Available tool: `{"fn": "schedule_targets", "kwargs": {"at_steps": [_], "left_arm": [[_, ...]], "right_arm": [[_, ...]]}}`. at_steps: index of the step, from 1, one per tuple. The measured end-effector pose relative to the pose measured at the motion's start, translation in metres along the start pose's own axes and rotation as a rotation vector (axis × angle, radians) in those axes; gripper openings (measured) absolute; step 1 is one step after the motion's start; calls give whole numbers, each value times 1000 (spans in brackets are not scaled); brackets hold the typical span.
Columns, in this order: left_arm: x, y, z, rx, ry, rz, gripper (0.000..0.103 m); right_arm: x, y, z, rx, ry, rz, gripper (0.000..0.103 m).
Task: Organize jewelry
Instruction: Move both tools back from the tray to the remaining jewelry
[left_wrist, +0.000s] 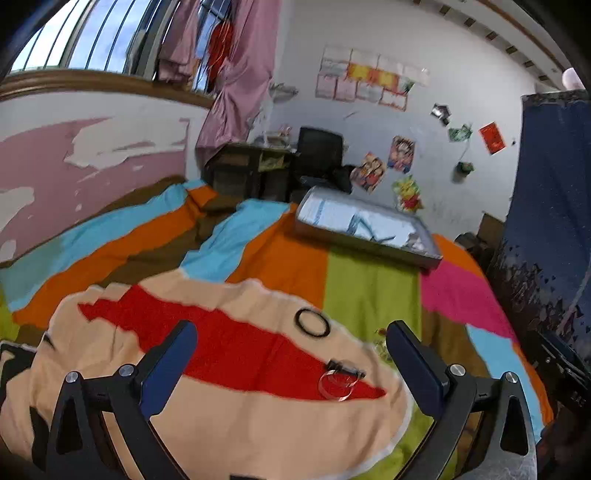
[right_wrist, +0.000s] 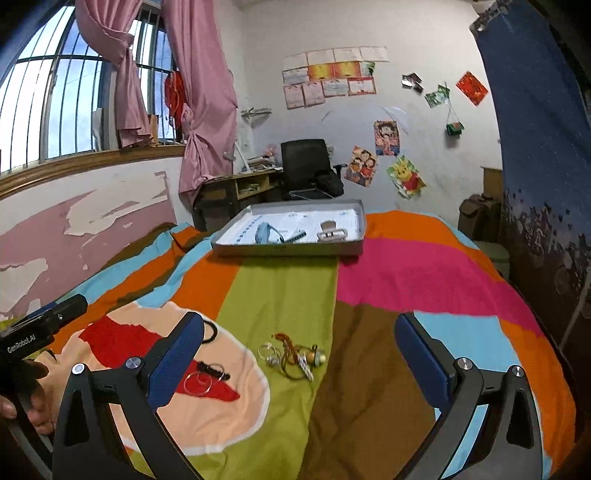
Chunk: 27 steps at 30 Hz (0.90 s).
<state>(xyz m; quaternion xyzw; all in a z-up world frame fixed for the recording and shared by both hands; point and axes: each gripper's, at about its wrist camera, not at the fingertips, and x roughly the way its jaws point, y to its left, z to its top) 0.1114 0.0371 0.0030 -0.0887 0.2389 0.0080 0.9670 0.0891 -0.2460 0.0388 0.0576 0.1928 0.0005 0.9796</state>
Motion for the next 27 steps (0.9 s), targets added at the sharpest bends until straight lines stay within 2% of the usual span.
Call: {"fn": "schedule_targets", "kwargs": {"at_steps": [3,9,12,19,27], "left_arm": [[5,5,-6,-9,50,14,103],[14,3,-12,-6,99,18,103],[20,0,-16,13,126,18,103],[42,-6,-24,27,191,-14,103],[76,-12,-29,39,226,-40,103]], "right_arm": [[1,-1,-10,0,35,-11,102],[13,-2,-18,-1,85,-18,102],[24,-4,-22,-4,140,-28,102],[50,-15,-27,46,233,7,102],[81,-18,-15,4,259,36,102]]}}
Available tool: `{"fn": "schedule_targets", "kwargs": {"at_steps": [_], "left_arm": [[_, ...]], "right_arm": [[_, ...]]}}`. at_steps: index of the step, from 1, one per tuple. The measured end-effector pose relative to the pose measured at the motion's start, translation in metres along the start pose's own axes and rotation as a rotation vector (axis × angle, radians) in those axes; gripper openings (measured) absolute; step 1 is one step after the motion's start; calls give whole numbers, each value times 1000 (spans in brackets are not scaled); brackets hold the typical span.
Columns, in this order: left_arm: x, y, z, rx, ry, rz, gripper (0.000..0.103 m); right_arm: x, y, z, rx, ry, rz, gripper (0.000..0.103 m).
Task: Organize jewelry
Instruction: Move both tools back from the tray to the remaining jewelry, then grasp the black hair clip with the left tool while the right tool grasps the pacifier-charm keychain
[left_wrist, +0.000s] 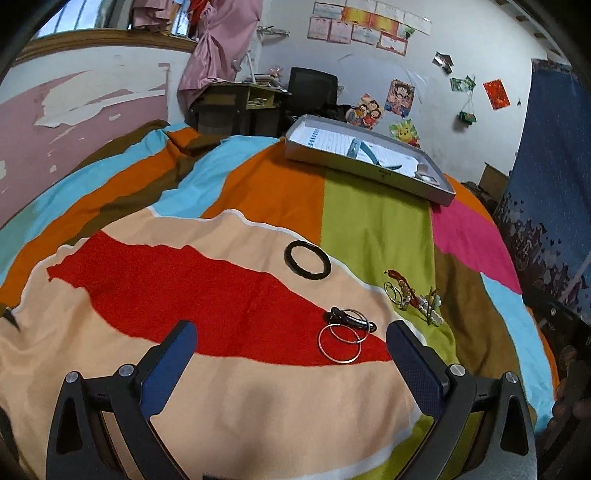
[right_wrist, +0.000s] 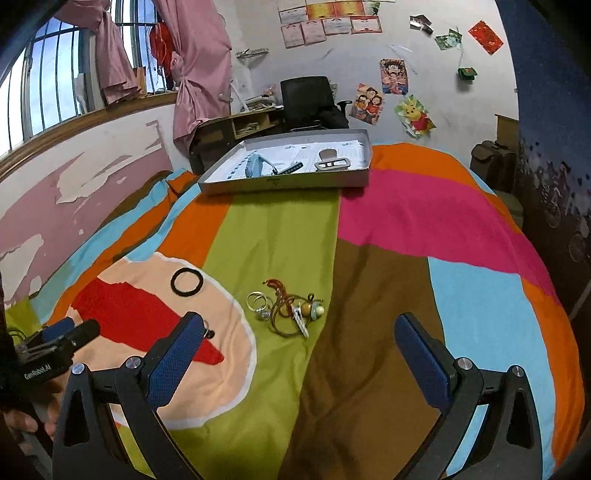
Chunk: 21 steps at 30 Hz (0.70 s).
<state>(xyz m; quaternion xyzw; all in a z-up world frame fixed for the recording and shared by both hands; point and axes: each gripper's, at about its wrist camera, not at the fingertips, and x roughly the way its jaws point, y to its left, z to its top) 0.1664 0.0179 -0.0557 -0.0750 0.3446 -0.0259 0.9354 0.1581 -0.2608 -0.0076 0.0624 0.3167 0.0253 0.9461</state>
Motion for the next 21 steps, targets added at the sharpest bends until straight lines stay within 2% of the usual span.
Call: {"fn": "schedule_targets", "kwargs": {"at_steps": [8,10,12,15,17,21], "left_arm": [[35,-19,7,87,-10,-59,103],[43,-22,8,106,12,-85,97],[51,-25,6,124,44,-116,86],[62,-26,2,133,82,-161,74],[68,-26,1,130,103,-183,67],[85,-26,0,122,144,-207,52]], "right_arm": [[34,-10,8,43,-14,7,102],[43,-13,11,48,-6,3,101],[54,-16,15,51,13,6,100],[73,-16,19,25,46,11,89],[85,-15,18,10,71,16,76],[105,-14,12,20,130,49,70]]}}
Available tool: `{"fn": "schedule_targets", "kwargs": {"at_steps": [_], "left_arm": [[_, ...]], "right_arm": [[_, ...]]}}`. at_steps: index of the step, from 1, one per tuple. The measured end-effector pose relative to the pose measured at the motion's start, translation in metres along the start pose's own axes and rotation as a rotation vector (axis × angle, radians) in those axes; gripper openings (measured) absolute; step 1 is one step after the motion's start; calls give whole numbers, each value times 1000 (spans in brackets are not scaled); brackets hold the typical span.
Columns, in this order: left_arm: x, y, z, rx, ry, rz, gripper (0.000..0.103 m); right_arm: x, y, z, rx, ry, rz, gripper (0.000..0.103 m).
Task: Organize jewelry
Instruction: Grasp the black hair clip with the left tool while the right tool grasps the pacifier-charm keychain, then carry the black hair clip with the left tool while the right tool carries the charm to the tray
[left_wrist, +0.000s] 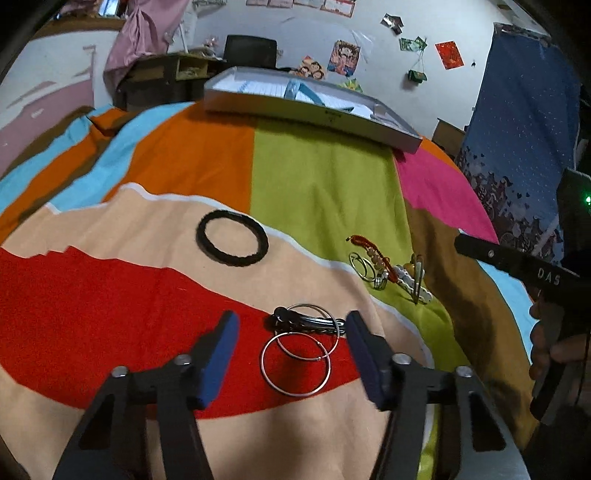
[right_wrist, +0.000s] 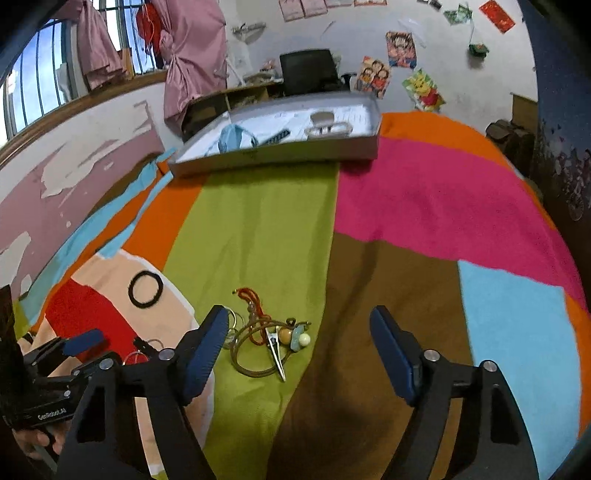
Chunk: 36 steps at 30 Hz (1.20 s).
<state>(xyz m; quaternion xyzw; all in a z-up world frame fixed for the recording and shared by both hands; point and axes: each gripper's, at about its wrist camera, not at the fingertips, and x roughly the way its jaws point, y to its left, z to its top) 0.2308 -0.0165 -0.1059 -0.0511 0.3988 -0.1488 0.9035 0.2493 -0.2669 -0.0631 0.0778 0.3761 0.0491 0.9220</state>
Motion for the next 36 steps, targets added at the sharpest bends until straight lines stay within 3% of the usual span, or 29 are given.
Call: {"fn": "schedule_targets", "kwargs": {"at_steps": [7,18,23,27,29,31,32,36], "left_arm": [[15,4,0,-31,40,-41,35],[23,10,6,-72,56,-51,12],[26,10,8,-65,54,-68,10],[23,7,9,-52,42,-77,7],[21,6,10,-49,33,-87,7],[20,6,11,-51,30,-93,7],[20,5,11,-53,29,-95,6],[14,4,14,-61,11,-102,5]], "right_arm": [[32,3,-13,0,93,35,49],[53,8,-14,2,114,46,47],[61,7,-13,1,123,41,47],[71,4,-14,1,144,40,35],[76,3,-14,9,160,46,23],[78,3,-15,18,167,53,23],[78,5,-14,18,169,58,17],[73,8,-10,26,146,74,17]]}}
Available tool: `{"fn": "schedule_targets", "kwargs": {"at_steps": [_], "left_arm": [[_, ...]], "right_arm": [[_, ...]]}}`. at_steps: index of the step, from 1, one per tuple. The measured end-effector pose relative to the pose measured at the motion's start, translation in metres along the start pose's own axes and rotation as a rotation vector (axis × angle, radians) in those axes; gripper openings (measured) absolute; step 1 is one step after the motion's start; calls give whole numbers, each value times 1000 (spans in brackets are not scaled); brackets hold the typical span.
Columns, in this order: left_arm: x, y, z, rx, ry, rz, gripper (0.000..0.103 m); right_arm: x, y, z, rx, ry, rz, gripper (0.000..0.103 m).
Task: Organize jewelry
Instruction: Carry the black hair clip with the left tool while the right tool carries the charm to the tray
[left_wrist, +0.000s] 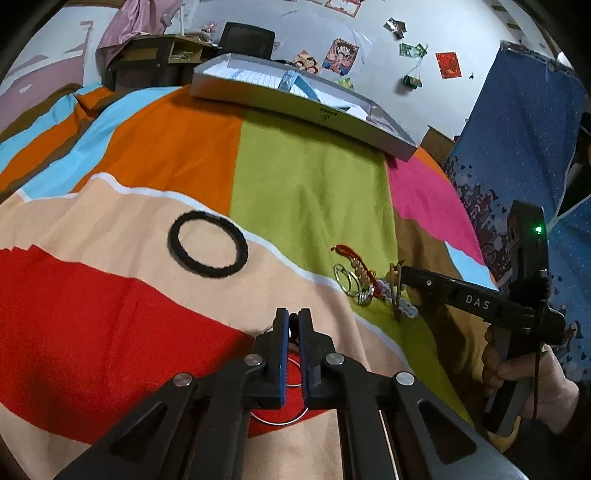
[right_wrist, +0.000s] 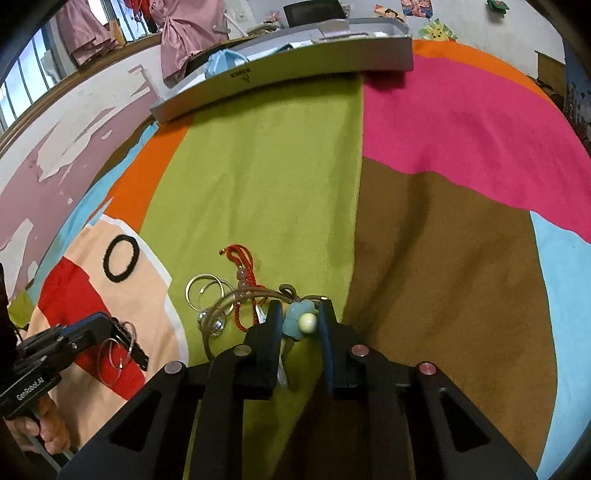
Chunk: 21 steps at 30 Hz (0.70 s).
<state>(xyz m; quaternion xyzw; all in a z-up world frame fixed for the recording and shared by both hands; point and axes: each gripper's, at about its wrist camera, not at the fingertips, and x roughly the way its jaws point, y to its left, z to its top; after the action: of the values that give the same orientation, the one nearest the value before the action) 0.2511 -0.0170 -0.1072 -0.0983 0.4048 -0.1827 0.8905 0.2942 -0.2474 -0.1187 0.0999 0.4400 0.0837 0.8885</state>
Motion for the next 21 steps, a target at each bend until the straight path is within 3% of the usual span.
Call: {"fn": "schedule_targets", "kwargs": {"at_steps": [13,21], "left_arm": [[-25,-2,15,-27,-77,14,3],[-34,-9,48,-23,-137,22,2]], "right_arm": [[-33,1,13,-25,-133,24,17],[-52,-1,26,-30,-226,61,17]]}}
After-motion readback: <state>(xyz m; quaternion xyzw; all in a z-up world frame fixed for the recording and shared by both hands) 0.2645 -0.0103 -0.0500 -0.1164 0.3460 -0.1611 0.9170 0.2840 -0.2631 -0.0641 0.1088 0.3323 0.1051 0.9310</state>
